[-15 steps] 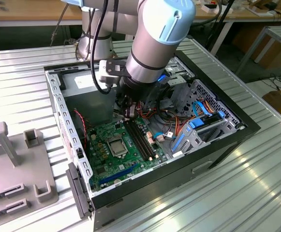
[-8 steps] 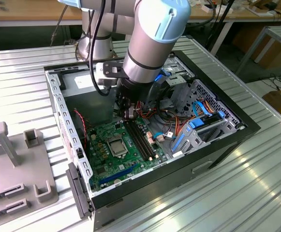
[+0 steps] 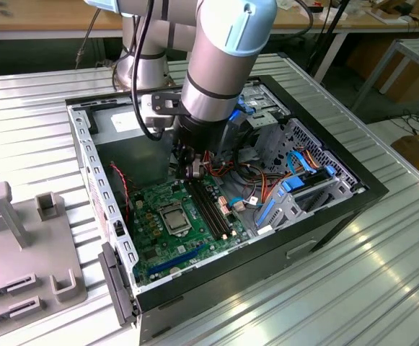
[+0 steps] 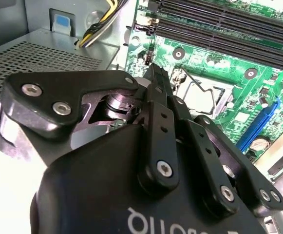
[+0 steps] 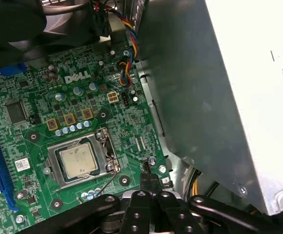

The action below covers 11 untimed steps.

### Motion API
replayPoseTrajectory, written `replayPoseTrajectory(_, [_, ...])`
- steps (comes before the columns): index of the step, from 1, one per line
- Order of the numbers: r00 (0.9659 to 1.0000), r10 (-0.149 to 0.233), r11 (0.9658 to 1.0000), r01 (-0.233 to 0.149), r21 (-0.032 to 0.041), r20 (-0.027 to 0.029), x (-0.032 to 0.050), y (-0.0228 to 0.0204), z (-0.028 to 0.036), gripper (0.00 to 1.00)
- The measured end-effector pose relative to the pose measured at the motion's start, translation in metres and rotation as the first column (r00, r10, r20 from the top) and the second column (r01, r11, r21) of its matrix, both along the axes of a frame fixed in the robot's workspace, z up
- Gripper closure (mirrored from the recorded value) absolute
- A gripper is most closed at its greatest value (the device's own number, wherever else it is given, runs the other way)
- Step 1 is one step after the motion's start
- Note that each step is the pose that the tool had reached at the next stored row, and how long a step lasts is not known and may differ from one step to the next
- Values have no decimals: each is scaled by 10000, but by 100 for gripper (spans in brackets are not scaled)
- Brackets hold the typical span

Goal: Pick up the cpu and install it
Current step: 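Install the first cpu locking lever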

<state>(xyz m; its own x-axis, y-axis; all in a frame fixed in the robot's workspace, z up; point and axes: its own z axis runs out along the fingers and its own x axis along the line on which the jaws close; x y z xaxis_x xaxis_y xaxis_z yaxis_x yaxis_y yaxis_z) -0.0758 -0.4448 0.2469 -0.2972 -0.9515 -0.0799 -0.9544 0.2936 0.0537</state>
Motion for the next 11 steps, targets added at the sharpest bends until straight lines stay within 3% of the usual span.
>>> replayPoseTrajectory(2, [10000, 24, 10000, -24, -48, -1, 1, 1, -1, 89])
replayPoseTrajectory(4, [10000, 53, 9998, -53, -207, -20, -1, 1, -1, 89])
replayPoseTrajectory(5, [10000, 70, 9994, -71, -330, -34, 0, 1, -4, 89])
replayPoseTrajectory(11, [9999, 101, 9978, -106, -649, -79, 0, 1, -9, 89])
